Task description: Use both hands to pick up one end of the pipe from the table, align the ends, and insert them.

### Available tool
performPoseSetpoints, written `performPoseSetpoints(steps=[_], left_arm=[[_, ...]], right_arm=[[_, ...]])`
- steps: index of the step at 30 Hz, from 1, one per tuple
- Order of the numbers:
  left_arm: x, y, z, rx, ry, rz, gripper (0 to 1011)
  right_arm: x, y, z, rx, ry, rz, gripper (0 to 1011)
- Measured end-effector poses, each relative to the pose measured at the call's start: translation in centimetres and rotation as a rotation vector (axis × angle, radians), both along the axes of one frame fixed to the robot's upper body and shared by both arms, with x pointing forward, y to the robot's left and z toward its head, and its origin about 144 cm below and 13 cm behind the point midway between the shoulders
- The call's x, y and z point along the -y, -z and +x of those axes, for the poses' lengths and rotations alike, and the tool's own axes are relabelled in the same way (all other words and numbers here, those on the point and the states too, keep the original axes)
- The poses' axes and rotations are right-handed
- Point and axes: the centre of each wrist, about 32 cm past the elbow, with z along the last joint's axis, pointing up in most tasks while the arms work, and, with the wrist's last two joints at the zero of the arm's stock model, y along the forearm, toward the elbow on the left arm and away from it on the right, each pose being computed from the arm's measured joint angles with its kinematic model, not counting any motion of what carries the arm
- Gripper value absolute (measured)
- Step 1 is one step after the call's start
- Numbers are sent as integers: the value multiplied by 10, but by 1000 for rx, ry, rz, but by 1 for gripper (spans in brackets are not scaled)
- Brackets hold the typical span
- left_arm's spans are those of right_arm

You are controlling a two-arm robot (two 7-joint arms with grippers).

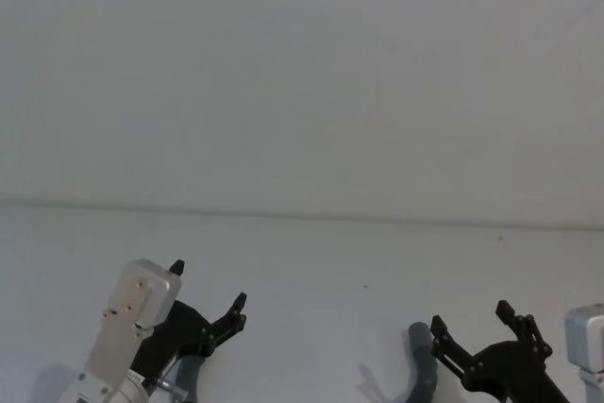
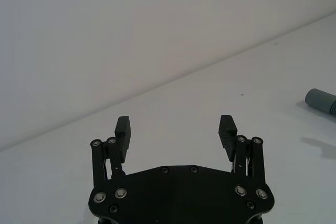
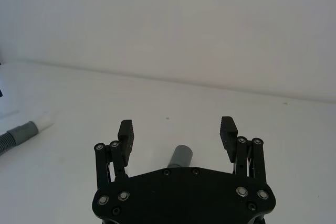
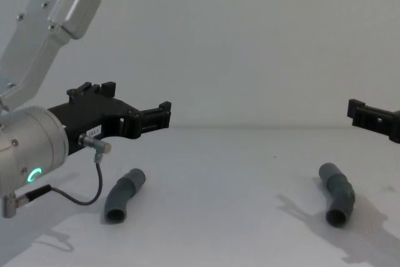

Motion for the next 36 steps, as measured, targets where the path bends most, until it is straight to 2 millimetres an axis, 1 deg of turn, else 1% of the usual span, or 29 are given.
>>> performPoseSetpoints(steps=[22, 31, 36], left_arm=[[1, 1, -2, -23, -4, -19, 1002], [6, 4, -11, -113, -23, -71, 1002], [9, 3, -20, -180, -43, -99, 1002]], right_arm=[[0, 0, 0, 0, 0, 0, 1002], [0, 0, 0, 0, 0, 0, 1002], [0, 0, 0, 0, 0, 0, 1002]])
